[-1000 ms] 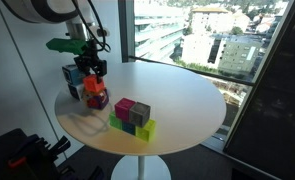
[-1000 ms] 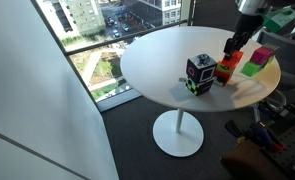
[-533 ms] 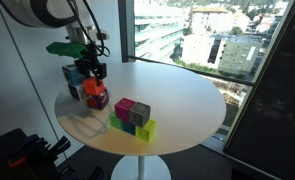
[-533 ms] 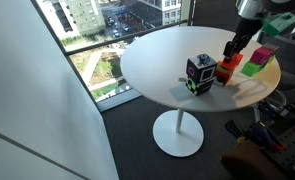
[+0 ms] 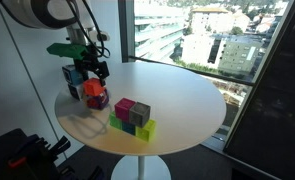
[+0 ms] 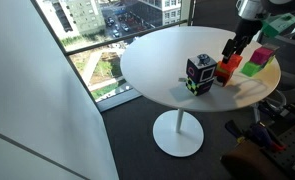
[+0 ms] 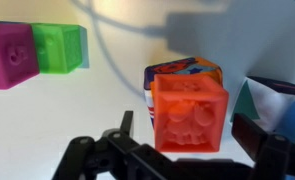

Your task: Pick up the orange block and put it on the block with the number six on it

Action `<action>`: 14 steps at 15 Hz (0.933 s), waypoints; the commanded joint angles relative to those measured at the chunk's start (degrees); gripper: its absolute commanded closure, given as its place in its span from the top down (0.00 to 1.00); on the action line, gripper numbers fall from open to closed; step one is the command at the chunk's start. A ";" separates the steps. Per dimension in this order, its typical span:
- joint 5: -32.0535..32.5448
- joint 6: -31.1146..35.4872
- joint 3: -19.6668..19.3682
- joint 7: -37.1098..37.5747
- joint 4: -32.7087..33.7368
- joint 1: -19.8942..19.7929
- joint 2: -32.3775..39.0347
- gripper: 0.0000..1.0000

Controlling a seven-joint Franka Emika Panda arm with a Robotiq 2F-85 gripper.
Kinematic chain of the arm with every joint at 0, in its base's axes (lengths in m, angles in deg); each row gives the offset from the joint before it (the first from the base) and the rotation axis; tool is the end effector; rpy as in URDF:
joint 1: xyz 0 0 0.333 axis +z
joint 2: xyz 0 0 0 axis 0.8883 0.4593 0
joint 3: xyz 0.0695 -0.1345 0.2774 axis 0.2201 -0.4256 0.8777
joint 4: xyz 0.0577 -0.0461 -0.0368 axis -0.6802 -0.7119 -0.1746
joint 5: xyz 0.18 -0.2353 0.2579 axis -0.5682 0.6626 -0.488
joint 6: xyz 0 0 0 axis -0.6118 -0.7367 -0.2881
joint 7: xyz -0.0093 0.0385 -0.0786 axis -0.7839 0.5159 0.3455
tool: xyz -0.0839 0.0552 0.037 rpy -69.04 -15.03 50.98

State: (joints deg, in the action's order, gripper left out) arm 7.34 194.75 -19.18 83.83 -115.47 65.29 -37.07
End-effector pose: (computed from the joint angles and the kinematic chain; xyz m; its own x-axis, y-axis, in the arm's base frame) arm 0.4349 0.0363 0.3115 0.9871 0.1535 0.0449 0.1535 -0.9881 0.0048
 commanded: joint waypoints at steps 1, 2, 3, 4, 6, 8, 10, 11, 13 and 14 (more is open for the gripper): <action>0.80 0.25 -0.08 1.38 0.10 -0.36 -0.79 1.00; 0.70 0.00 -0.12 1.36 0.33 -0.38 -0.96 1.00; 0.60 -0.31 -0.14 1.53 0.59 -0.40 -1.11 1.00; 0.37 -0.47 -0.20 1.54 0.89 -0.39 -1.27 1.00; -0.53 -0.79 -0.41 1.35 1.51 -0.26 -1.50 1.00; -1.22 -0.98 -0.60 1.41 2.07 -0.18 -1.64 1.00; -2.29 -1.37 -0.79 1.30 2.64 -0.05 -1.84 1.00; -2.28 -1.59 -0.79 1.54 2.94 -0.15 -1.92 1.00; -1.02 -2.28 -0.74 2.91 3.61 -0.68 -2.12 1.00; -0.55 -2.63 -0.83 3.53 4.05 -0.95 -2.15 1.00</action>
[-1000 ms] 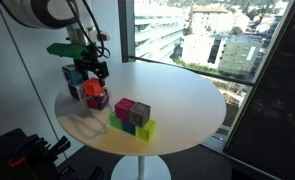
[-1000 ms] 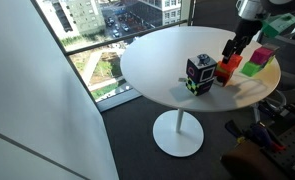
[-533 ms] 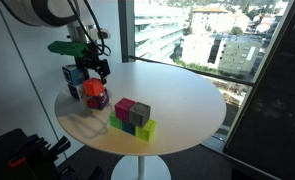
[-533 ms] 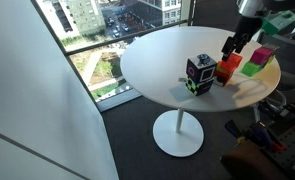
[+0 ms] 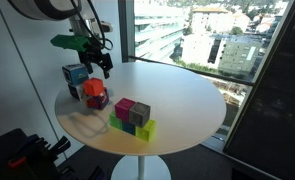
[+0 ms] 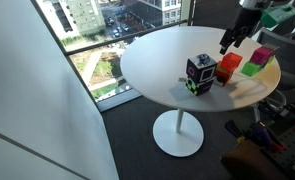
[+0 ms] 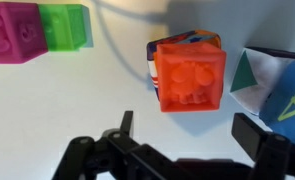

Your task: Pick up the orange block and put it on the block with the number six on it

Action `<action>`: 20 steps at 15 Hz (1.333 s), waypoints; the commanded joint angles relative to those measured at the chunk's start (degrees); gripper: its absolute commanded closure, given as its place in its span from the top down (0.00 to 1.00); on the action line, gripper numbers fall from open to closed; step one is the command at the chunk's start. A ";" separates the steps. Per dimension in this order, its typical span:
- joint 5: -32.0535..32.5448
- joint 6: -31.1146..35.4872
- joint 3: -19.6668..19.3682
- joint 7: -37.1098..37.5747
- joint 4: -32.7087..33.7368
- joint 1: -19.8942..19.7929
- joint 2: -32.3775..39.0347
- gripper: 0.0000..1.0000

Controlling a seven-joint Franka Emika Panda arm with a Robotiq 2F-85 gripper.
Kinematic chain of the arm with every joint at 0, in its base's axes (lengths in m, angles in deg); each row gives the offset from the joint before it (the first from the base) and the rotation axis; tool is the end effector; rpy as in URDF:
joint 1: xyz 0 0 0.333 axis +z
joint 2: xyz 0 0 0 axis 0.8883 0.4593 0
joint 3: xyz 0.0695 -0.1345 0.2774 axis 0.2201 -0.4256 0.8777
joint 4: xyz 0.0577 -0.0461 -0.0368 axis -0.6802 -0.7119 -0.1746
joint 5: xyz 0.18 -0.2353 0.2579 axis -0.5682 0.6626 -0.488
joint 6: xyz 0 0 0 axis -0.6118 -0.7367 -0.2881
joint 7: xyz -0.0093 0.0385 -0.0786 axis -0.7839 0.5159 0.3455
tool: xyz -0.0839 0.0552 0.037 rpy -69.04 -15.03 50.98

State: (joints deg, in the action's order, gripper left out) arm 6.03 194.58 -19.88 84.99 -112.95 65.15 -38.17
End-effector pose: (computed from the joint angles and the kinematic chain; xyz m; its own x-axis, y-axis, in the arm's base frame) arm 0.4498 0.0310 0.3379 0.9893 0.1008 0.1057 0.1024 -0.9947 -0.0100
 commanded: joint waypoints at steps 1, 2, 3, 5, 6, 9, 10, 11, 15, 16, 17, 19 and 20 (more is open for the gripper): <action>1.32 -2.94 -0.17 3.26 2.01 -1.13 -1.03 1.00; 1.84 -3.41 -0.28 4.06 2.70 -1.57 -0.97 1.00; 2.25 -3.96 -0.36 4.95 3.42 -2.00 -0.88 1.00; 3.00 -5.81 -0.53 6.18 5.15 -2.76 -0.58 1.00; 3.49 -7.29 -0.56 6.64 6.09 -3.08 -0.53 1.00; 3.32 -12.61 -0.82 5.83 8.96 -3.38 -0.46 1.00; 3.08 -14.62 -0.91 5.45 9.90 -3.39 -0.54 1.00; 3.09 -16.35 -0.96 5.31 10.68 -3.39 -0.62 1.00; 3.73 -23.27 -1.13 4.80 13.40 -3.46 -1.60 1.00; 4.22 -24.86 -1.15 4.85 13.91 -3.52 -2.05 1.00; 4.58 -26.39 -1.18 4.74 14.42 -3.54 -2.53 1.00; 5.90 -29.18 -1.21 4.94 15.32 -3.68 -3.45 1.00; 6.48 -30.46 -1.27 5.00 15.74 -3.77 -3.97 1.00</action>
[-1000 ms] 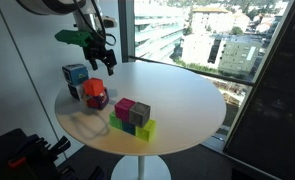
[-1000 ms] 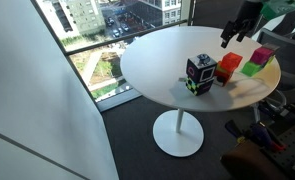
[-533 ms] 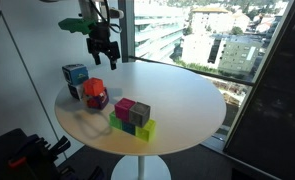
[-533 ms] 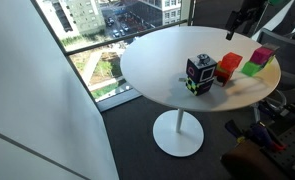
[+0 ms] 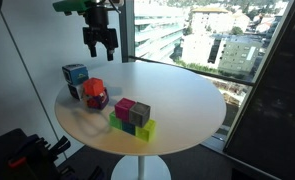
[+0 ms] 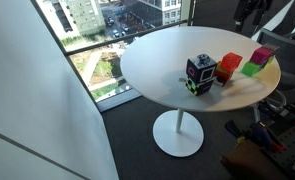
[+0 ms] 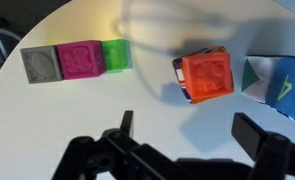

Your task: Pick up the orange block and put it on the block with the number six on it

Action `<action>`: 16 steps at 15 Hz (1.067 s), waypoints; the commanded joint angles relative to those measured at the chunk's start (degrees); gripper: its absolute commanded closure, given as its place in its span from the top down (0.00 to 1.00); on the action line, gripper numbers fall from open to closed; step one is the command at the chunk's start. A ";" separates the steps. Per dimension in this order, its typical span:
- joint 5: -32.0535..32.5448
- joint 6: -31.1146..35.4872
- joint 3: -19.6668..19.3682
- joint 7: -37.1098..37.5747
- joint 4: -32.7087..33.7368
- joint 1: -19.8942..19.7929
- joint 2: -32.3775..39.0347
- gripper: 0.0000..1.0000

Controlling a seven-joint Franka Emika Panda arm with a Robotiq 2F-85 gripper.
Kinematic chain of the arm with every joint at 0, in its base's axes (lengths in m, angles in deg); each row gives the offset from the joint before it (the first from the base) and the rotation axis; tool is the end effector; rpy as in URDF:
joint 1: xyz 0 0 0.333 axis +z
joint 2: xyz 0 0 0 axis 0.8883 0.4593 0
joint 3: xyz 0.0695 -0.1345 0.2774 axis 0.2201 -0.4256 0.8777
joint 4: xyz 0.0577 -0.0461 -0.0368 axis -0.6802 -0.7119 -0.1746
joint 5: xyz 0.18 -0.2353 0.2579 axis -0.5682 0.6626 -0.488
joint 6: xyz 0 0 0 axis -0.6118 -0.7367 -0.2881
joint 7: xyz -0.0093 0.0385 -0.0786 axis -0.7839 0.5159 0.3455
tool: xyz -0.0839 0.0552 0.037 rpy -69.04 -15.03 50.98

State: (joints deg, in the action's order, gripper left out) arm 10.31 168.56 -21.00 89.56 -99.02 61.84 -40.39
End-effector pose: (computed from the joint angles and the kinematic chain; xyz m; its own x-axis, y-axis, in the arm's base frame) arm 0.4695 -0.0061 0.4221 0.9977 -0.0121 -0.0662 -0.0093 -0.9991 0.0418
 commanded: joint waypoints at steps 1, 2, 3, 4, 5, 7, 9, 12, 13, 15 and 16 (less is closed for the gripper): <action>2.92 -5.46 -0.17 0.66 2.18 -0.60 -2.19 1.00; 3.43 -6.52 -0.26 0.64 2.48 -0.73 -2.66 1.00; 3.87 -7.34 -0.36 0.65 2.74 -0.87 -3.18 1.00; 4.28 -7.97 -0.44 0.88 3.00 -1.10 -3.62 1.00; 4.53 -8.41 -0.52 0.91 3.26 -1.29 -3.98 1.00; 4.84 -9.20 -0.79 1.00 3.70 -1.59 -4.75 1.00; 4.37 -9.33 -1.13 0.90 3.95 -1.80 -5.43 1.00; 3.06 -9.01 -1.65 0.36 4.03 -1.84 -6.53 1.00; 2.53 -9.19 -1.85 0.04 4.15 -1.73 -6.75 1.00; 1.67 -9.55 -2.12 -0.46 4.36 -1.55 -7.11 1.00; 1.11 -9.79 -2.24 -0.72 4.45 -1.46 -7.20 1.00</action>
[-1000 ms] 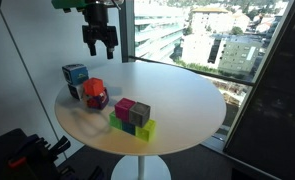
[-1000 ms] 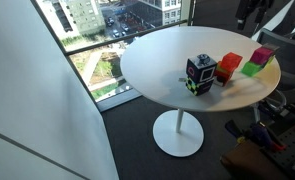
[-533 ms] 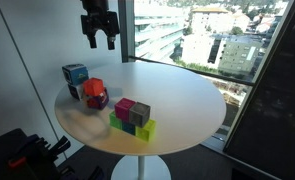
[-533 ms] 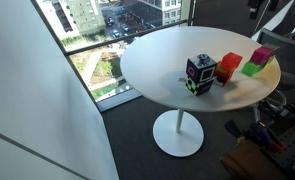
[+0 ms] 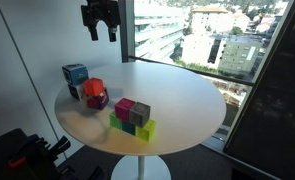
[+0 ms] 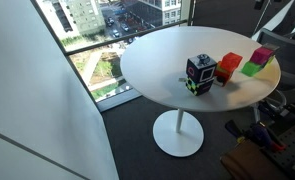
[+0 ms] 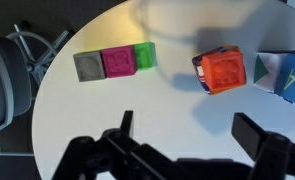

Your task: Pick up the orange block and put it on the block with the number six on it

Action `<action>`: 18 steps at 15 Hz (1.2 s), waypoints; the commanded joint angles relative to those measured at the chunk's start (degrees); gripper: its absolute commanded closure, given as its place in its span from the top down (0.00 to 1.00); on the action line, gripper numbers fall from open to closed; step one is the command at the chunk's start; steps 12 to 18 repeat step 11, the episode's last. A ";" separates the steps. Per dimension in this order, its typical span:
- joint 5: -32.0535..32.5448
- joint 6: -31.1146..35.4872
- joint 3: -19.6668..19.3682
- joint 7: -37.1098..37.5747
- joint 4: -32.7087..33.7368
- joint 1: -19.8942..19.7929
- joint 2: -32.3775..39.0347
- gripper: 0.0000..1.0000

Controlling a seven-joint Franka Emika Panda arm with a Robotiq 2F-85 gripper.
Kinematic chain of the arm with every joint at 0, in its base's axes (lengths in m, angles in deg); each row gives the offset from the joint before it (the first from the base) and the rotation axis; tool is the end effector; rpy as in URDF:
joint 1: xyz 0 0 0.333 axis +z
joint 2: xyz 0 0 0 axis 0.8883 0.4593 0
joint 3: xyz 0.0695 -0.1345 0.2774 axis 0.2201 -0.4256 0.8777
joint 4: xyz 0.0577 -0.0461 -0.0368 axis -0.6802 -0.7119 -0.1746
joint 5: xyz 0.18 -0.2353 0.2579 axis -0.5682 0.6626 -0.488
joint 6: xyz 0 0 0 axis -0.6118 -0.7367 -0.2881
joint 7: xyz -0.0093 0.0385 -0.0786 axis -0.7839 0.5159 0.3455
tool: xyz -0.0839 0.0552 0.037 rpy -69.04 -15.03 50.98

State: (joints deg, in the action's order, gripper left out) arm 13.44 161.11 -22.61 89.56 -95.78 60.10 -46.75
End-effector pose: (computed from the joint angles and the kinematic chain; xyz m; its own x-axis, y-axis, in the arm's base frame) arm 0.4516 -0.0377 0.4890 0.9980 -0.0563 -0.0286 -0.0536 -0.9948 0.0870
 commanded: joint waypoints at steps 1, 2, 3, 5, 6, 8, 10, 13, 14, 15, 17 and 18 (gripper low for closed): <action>-2.69 -2.59 -0.74 -0.97 1.27 0.35 -0.89 1.00; -3.22 -2.85 -0.75 -1.00 1.33 0.37 -0.91 1.00; -3.91 -3.24 -0.81 -1.20 1.41 0.42 -0.89 1.00; -4.68 -3.77 -0.79 -1.08 1.53 0.36 -0.81 1.00; -4.84 -3.91 -0.76 -1.00 1.58 0.31 -0.74 1.00; -4.79 -3.81 -0.69 -0.67 1.59 0.15 -0.62 1.00; -3.90 -2.00 -0.29 -0.15 0.34 0.14 -0.49 1.00; -3.90 -2.00 -0.31 -0.15 0.33 0.14 -0.49 1.00; -3.90 -2.00 -0.31 -0.15 0.33 0.14 -0.49 1.00; -3.90 -2.00 -0.31 -0.15 0.33 0.14 -0.49 1.00; -3.90 -2.00 -0.31 -0.15 0.33 0.14 -0.49 1.00; -3.90 -2.00 -0.31 -0.15 0.33 0.14 -0.49 1.00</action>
